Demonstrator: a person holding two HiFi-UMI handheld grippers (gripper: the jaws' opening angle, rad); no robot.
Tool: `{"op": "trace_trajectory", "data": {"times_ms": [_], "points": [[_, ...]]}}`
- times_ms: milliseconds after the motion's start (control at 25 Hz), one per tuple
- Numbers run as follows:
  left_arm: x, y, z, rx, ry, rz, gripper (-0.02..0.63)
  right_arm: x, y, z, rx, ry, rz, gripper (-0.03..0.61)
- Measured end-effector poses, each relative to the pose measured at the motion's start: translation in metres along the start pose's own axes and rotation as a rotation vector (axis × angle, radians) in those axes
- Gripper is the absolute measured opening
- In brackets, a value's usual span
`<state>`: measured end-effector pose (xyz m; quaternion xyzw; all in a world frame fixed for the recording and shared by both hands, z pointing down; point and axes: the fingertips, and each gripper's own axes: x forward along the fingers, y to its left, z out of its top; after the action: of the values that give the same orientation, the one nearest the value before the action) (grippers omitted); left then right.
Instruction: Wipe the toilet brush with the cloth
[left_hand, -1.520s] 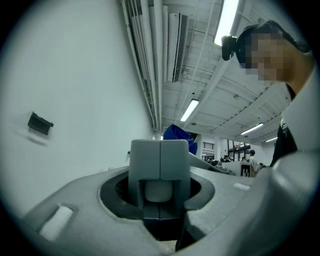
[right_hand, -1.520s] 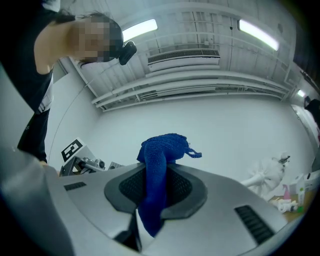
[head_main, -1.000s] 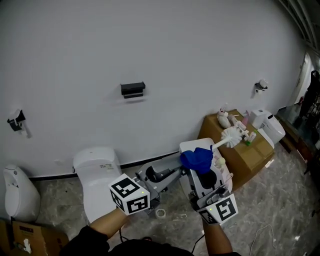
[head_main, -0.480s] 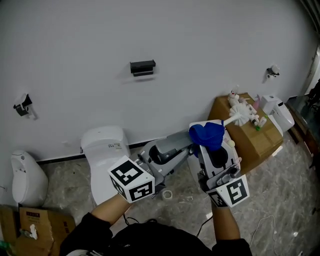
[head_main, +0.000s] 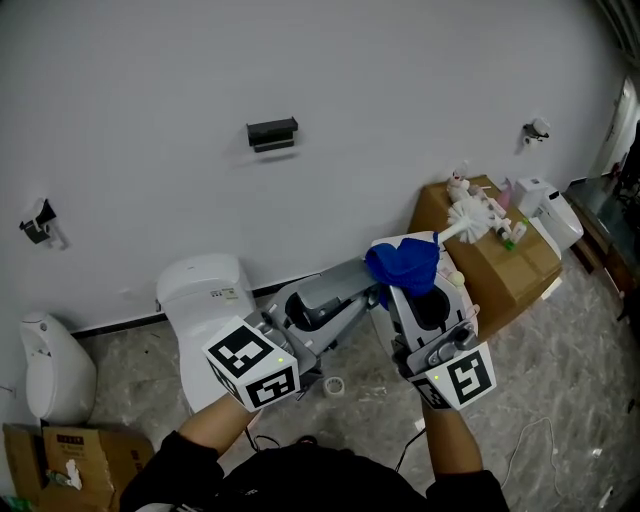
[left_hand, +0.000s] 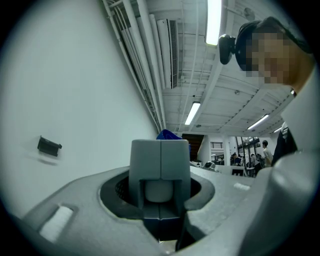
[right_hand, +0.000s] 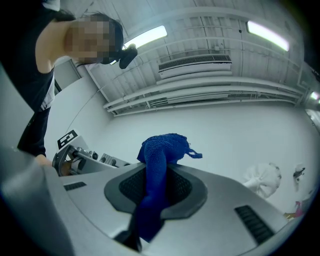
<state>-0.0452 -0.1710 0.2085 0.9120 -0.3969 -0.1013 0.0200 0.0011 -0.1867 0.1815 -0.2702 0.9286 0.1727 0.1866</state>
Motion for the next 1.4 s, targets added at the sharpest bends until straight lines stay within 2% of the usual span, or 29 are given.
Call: {"op": "trace_trajectory", "data": {"times_ms": [760,960,1400], "points": [[-0.021,-0.003,0.002,0.016,-0.016,0.006,0.164,-0.005,-0.014,-0.002,-0.032,0.009,-0.061,0.081],[-0.021,-0.006,0.006,0.046,-0.011,0.011,0.164,-0.007,-0.023,-0.001,-0.037,0.008,-0.083,0.081],[-0.026,-0.009,0.011,0.028,-0.019,0.01,0.164,-0.009,-0.045,0.003,-0.074,0.023,-0.127,0.081]]}}
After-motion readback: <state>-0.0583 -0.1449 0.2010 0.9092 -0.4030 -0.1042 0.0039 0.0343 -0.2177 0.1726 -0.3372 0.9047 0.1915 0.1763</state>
